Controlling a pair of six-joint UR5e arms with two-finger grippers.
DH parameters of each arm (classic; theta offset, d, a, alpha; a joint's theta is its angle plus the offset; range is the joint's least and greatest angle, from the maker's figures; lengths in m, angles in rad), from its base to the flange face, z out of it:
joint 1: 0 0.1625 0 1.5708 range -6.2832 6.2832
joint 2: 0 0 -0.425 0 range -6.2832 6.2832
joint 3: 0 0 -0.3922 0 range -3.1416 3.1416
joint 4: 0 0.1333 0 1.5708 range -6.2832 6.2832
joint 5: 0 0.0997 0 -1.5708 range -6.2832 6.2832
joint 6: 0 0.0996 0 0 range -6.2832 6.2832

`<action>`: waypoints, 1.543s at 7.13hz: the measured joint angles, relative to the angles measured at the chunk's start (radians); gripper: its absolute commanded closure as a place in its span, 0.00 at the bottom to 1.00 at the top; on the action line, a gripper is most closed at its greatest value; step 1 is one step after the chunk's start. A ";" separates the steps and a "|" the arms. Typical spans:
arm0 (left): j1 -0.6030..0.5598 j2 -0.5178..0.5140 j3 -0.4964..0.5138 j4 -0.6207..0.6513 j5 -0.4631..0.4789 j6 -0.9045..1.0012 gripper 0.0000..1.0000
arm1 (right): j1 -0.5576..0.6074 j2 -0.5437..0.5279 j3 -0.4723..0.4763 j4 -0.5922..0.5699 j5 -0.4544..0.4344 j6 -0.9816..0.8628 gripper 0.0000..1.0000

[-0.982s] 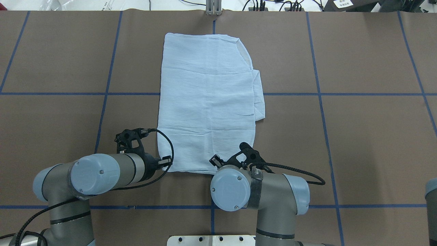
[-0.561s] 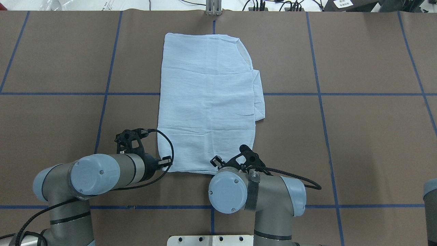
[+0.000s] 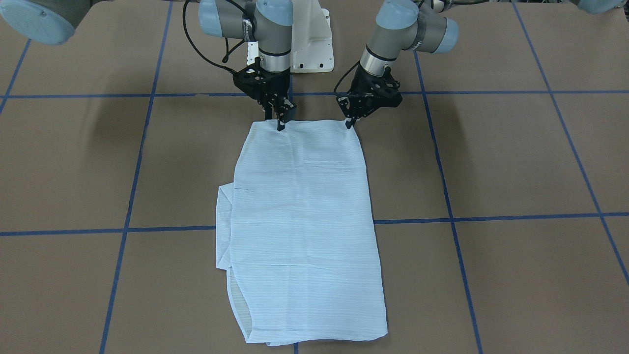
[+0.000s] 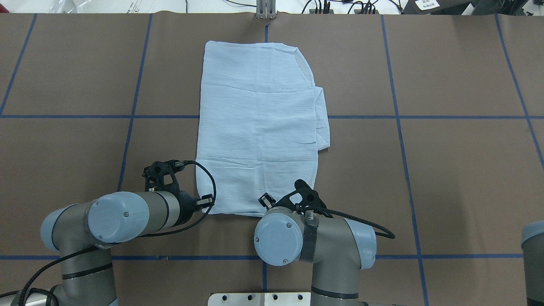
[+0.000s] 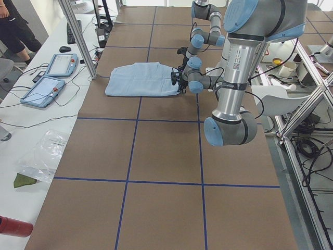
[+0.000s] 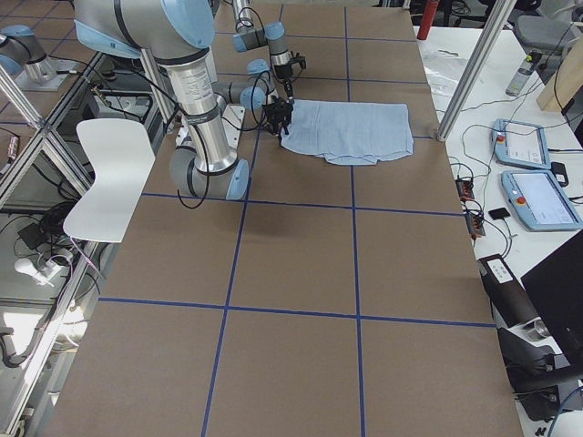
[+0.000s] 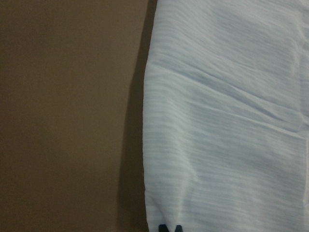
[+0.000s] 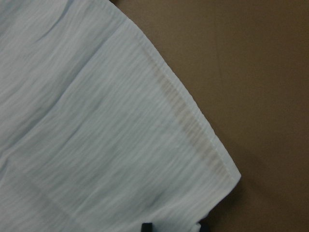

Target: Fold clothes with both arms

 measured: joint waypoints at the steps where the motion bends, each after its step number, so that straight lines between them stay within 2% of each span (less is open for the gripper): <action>1: 0.001 0.000 0.000 0.000 0.000 0.000 1.00 | 0.000 0.000 0.002 0.000 -0.005 -0.003 1.00; 3: 0.001 -0.002 -0.001 0.000 0.000 0.001 1.00 | 0.008 -0.003 0.011 -0.002 -0.012 -0.006 1.00; 5: -0.001 0.003 -0.047 0.001 -0.007 0.008 1.00 | 0.032 -0.027 0.067 -0.013 -0.008 -0.014 1.00; 7: 0.002 0.008 -0.187 0.041 -0.019 0.006 1.00 | 0.035 -0.080 0.230 -0.106 -0.002 -0.022 1.00; 9: 0.025 0.004 -0.355 0.147 -0.062 -0.022 1.00 | -0.004 -0.098 0.398 -0.235 -0.002 -0.024 1.00; 11: 0.069 0.001 -0.459 0.211 -0.076 -0.065 1.00 | -0.051 -0.094 0.517 -0.345 -0.003 -0.024 1.00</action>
